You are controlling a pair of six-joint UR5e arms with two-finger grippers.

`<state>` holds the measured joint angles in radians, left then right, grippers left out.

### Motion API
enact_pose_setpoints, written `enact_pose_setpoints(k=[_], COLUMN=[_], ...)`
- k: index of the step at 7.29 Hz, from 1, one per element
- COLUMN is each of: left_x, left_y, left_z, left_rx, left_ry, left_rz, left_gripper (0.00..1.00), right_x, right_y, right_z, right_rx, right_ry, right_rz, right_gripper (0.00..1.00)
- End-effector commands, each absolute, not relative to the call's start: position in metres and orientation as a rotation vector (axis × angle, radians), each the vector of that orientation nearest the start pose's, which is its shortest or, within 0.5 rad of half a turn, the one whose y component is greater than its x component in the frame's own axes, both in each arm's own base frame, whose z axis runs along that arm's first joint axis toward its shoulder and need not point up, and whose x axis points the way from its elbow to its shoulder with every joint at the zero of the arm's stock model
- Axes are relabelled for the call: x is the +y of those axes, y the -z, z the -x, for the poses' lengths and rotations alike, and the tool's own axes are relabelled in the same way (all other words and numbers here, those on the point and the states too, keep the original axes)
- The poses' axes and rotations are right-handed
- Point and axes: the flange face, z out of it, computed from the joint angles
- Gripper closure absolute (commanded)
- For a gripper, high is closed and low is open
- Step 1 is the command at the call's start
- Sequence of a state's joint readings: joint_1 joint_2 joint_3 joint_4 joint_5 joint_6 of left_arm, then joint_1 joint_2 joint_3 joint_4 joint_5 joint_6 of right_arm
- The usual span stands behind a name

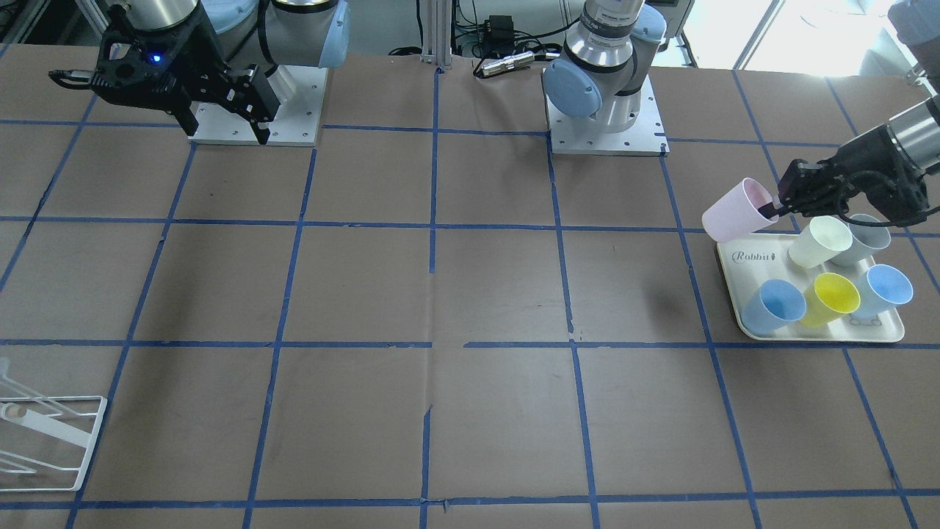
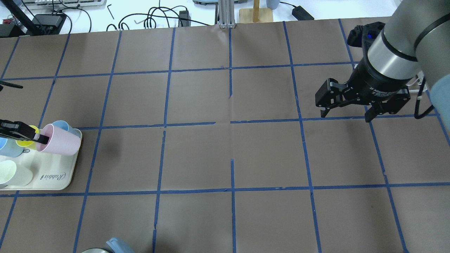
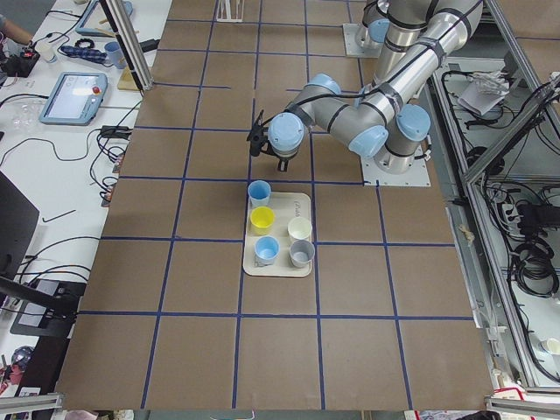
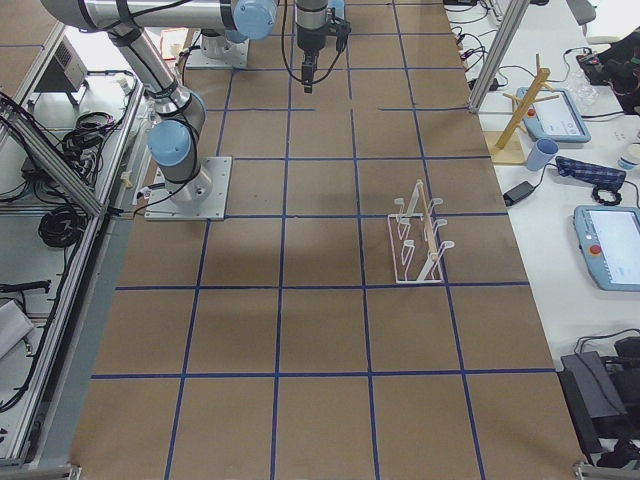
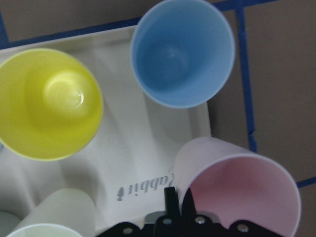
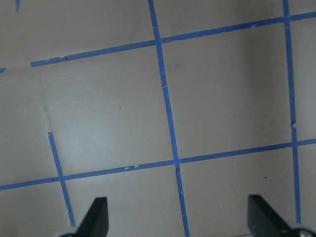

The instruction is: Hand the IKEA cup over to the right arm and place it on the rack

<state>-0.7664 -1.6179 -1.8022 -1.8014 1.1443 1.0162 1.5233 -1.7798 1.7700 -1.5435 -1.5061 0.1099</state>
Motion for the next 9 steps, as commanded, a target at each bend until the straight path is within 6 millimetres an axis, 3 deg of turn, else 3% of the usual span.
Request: enact_pose_setpoints(k=[1, 3, 4, 5, 6, 7, 9], left_x=[-0.435, -0.449, -0.453, -0.46, -0.467, -0.467, -0.465], left_y=[-0.365, -0.371, -0.376, -0.382, -0.376, -0.382, -0.392], left_z=[-0.142, -0.056, 0.005, 0.05, 0.085, 0.116, 0.171], left_rx=[-2.18, -1.967, -1.936, -1.911, -1.826, -1.777, -1.67], left_ry=[-0.01, 0.02, 0.086, 0.094, 0.062, 0.038, -0.001], left_rz=[-0.081, -0.096, -0.019, 0.047, 0.025, 0.028, 0.008], left_gripper=[1.0, 1.0, 1.0, 1.0, 1.0, 1.0, 1.0], right_x=[-0.415, -0.428, -0.433, -0.437, -0.444, -0.449, -0.438], right_y=[-0.486, -0.493, -0.501, -0.509, -0.509, -0.502, -0.467], right_z=[-0.125, -0.106, -0.096, -0.096, -0.087, -0.078, -0.084], right_rx=[2.816, 2.45, 2.228, 2.022, 1.852, 1.651, 1.416], right_ry=[-0.041, -0.067, -0.093, -0.112, -0.11, -0.096, -0.109], right_rz=[-0.298, -0.428, -0.5, -0.538, -0.583, -0.621, -0.655], right_gripper=[0.0, 0.0, 0.0, 0.0, 0.0, 0.0, 0.0])
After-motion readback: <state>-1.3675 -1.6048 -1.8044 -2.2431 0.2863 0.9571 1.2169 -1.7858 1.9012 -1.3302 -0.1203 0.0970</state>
